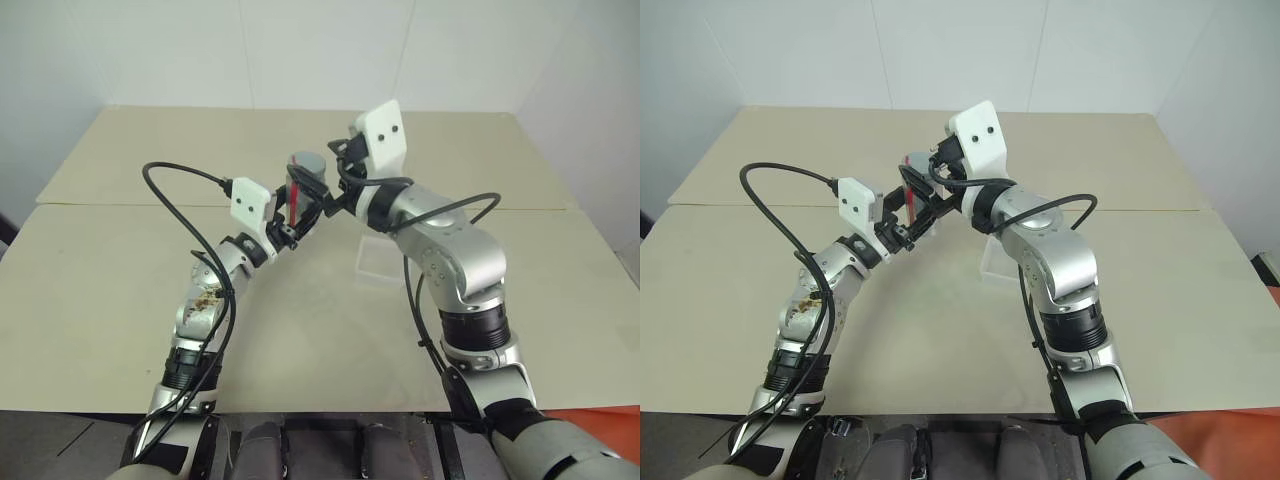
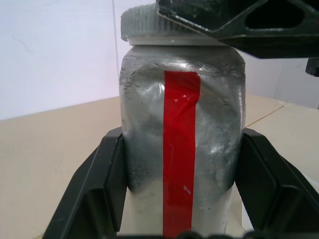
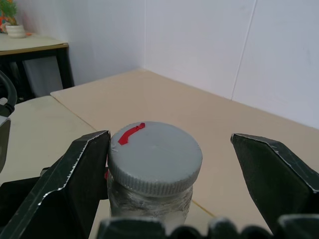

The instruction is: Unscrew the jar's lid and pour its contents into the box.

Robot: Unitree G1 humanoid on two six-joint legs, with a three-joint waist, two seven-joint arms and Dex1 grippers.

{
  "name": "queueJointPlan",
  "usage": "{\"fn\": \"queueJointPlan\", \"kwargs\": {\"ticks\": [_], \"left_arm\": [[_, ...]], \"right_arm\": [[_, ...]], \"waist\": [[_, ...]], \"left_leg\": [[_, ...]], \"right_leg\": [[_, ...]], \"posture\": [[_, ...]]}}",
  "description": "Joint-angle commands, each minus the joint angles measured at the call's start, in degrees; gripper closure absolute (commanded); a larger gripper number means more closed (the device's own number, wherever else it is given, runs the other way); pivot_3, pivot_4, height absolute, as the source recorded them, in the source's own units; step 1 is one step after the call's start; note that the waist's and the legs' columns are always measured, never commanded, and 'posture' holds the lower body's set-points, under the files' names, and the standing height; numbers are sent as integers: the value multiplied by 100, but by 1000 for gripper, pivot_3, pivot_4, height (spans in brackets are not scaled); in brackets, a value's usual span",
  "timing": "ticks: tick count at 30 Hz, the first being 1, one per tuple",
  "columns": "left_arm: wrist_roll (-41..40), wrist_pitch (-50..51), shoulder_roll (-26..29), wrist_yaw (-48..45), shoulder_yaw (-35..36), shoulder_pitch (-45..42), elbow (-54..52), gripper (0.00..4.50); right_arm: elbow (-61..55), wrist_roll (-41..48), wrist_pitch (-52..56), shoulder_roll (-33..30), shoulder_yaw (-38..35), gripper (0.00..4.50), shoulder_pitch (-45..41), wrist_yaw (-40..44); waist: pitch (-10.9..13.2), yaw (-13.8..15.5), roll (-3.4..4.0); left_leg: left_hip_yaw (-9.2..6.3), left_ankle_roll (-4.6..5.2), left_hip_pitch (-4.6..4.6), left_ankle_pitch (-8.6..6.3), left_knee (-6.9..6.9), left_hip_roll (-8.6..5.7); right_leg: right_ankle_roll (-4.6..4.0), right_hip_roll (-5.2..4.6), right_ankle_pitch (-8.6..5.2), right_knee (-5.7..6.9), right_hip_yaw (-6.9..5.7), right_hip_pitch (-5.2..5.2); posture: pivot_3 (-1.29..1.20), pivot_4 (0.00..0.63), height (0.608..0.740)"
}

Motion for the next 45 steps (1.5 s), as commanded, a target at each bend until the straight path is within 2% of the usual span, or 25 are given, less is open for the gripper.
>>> {"fn": "queueJointPlan", "kwargs": {"ticks": [1,45], "left_arm": [[-4,-28,-3,24,-21,-42,-264,1795],[-55,7,23,34,-30,-93,-267,1795]], "right_arm": [[-124,52,-163,39,-103,36,-177,64],[-637,107,74,-478,-340,36,324,81]], "waist": [[0,-1,0],[0,0,0]], "left_leg": [[-1,0,0,0,0,0],[-4,1,0,0,-1,0]], "right_leg": [[0,0,0,0,0,0],[0,0,0,-1,1,0]], "posture": [[0,150,740],[0,150,740]]}}
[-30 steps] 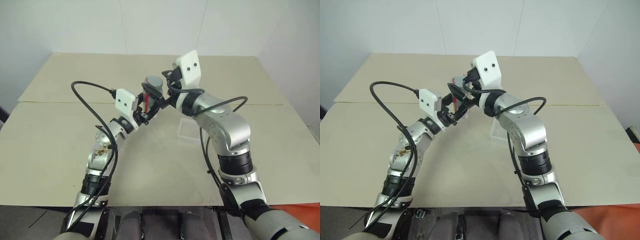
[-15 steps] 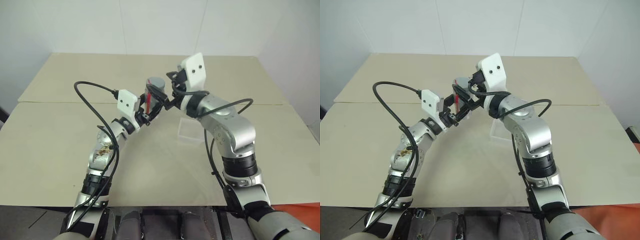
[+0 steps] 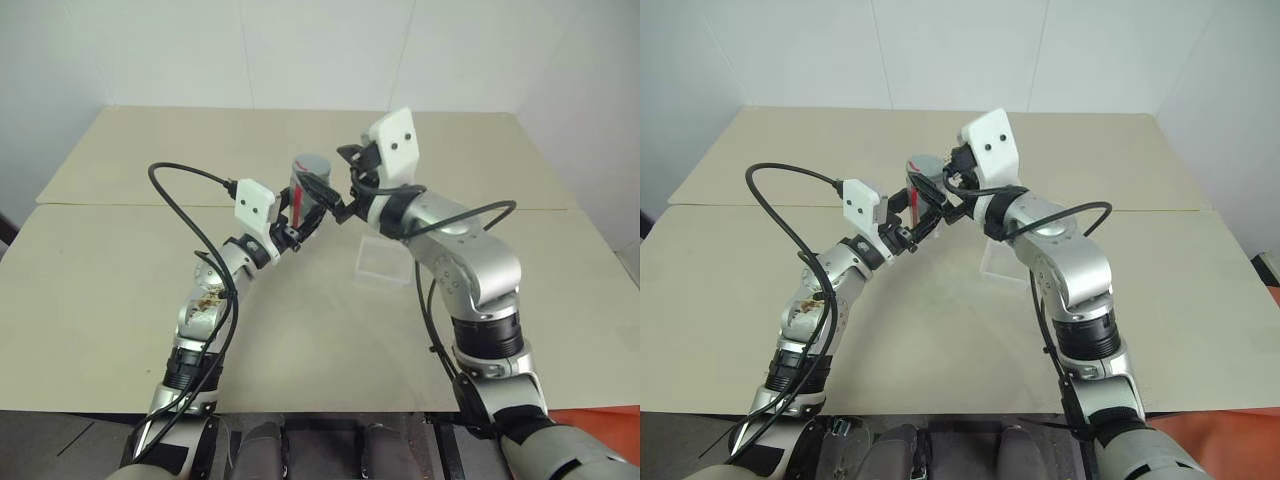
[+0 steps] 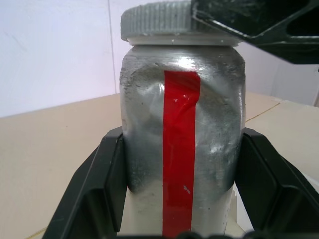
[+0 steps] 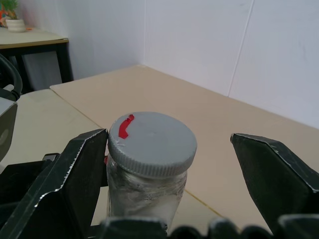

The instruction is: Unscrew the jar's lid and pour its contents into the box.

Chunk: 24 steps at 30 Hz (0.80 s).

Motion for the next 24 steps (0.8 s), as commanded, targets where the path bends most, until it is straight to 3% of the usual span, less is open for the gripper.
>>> {"fn": "queueJointPlan", "kwargs": {"ticks": [1,24], "left_arm": [[-53,-33,19,4,69,-93,-253,1795],[-97,12,57,-42,81,-54,-310,1795]], "right_arm": [[-225,31,9,-112,-297,36,41,-64],[-396,165,26,-286,-322,36,228,-52]], "waist": [[0,0,0],[0,2,0]], "left_leg": [[0,0,0,0,0,0],[-1,1,0,0,0,0]], "right_leg": [[0,0,0,0,0,0],[0,0,0,-2,0,0]], "posture": [[0,150,740],[0,150,740]]}}
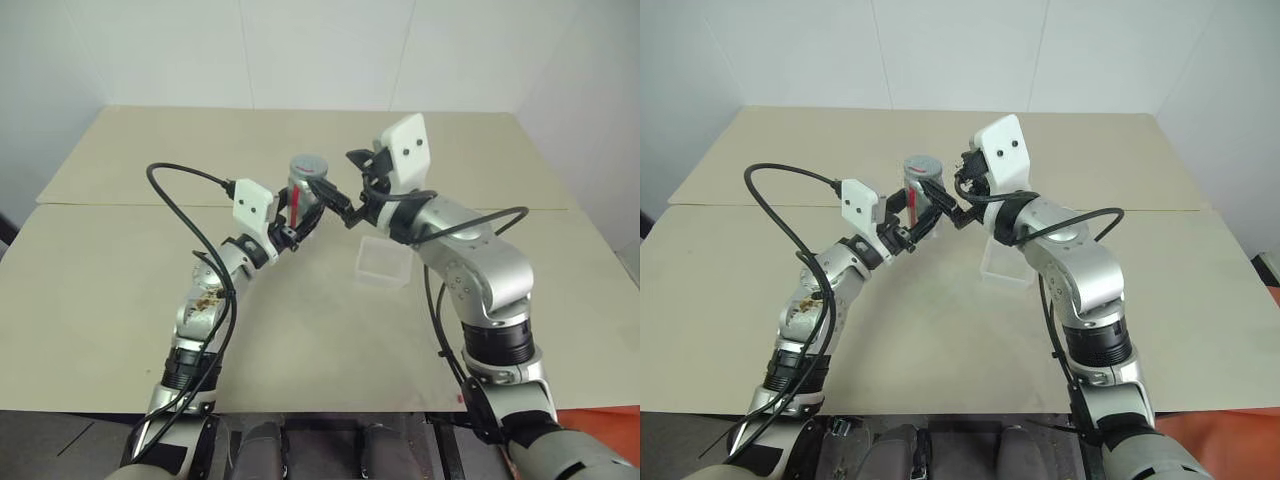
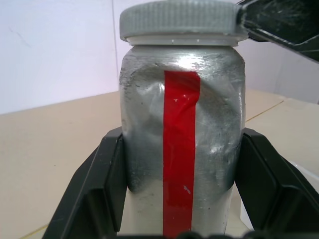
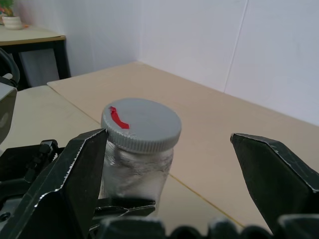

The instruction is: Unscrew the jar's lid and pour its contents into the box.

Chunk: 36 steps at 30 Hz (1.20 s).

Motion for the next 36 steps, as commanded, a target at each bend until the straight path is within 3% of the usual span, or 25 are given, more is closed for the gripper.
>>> {"fn": "queueJointPlan", "kwargs": {"ticks": [1,13,36], "left_arm": [[-91,-51,10,-55,44,-61,-308,1795],[-71,-81,5,-104,45,-22,-278,1795],[-310,-196,62,-610,10,311,-613,1795]], "right_arm": [[-193,20,4,-67,-228,36,12,-51],[-435,623,65,-173,-236,36,25,624],[711,471,-252,94,-70,36,-641,1046]], "waist": [[0,0,0],[0,1,0],[0,-1,0]], "left_leg": [[0,0,0,0,0,0],[-4,1,1,-1,0,0],[-2,1,0,-1,0,0]], "right_leg": [[0,0,0,0,0,0],[0,0,0,-2,1,0],[0,0,0,1,1,0]], "posture": [[0,150,740],[0,150,740],[0,150,740]]}}
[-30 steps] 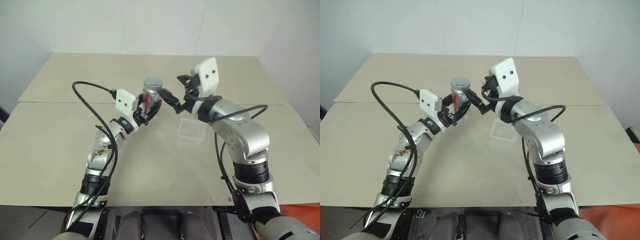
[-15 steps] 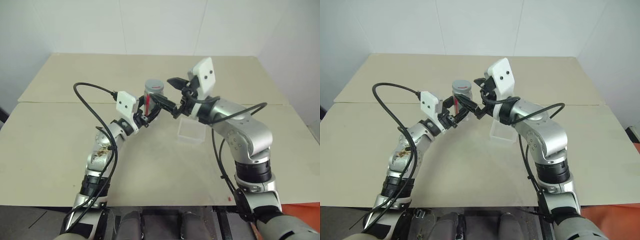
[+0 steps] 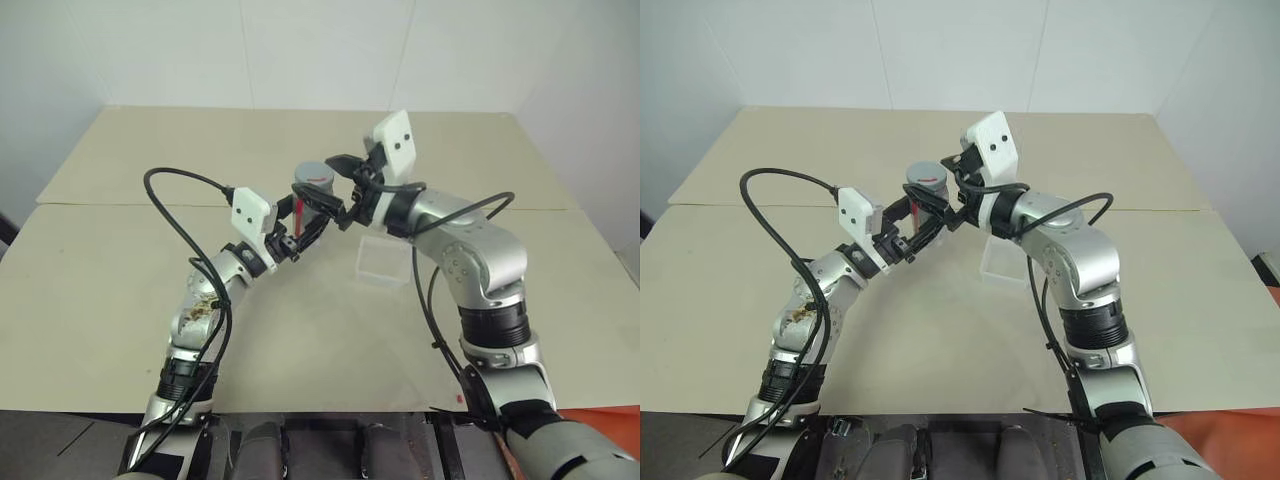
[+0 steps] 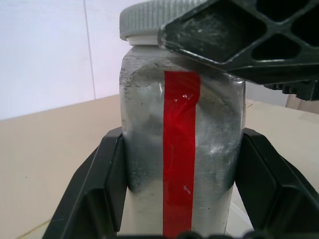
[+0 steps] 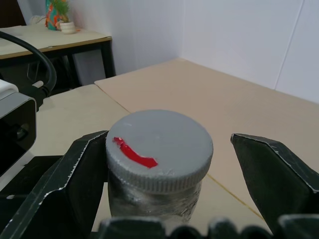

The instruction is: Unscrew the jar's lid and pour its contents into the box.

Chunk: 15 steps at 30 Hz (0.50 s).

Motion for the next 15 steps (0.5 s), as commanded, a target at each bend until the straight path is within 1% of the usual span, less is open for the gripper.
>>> {"fn": "queueJointPlan", "kwargs": {"ticks": [1,11,14,15], "left_arm": [[-82,-80,12,-32,4,0,-289,1795],[-84,-66,28,-41,-1,25,-316,1795],[-75,-63,38,-51,-3,10,-304,1795],[-73,-62,40,-54,-5,5,-298,1795]], "right_arm": [[-91,20,-219,39,-33,36,-193,65],[-26,17,-241,92,-29,36,-225,117],[-14,-3,-254,104,-34,602,-232,115],[-12,-13,-265,106,-34,969,-235,111]], "waist": [[0,-1,0],[0,-1,0],[0,0,0],[0,-1,0]], "left_leg": [[-1,0,0,0,0,0],[0,0,0,0,0,0],[0,0,0,0,0,0],[1,0,0,0,0,0]], "right_leg": [[0,0,0,0,0,0],[0,0,0,0,0,0],[0,0,0,0,0,0],[0,0,0,0,0,0]], "posture": [[0,150,740],[0,150,740],[0,150,740],[0,150,740]]}}
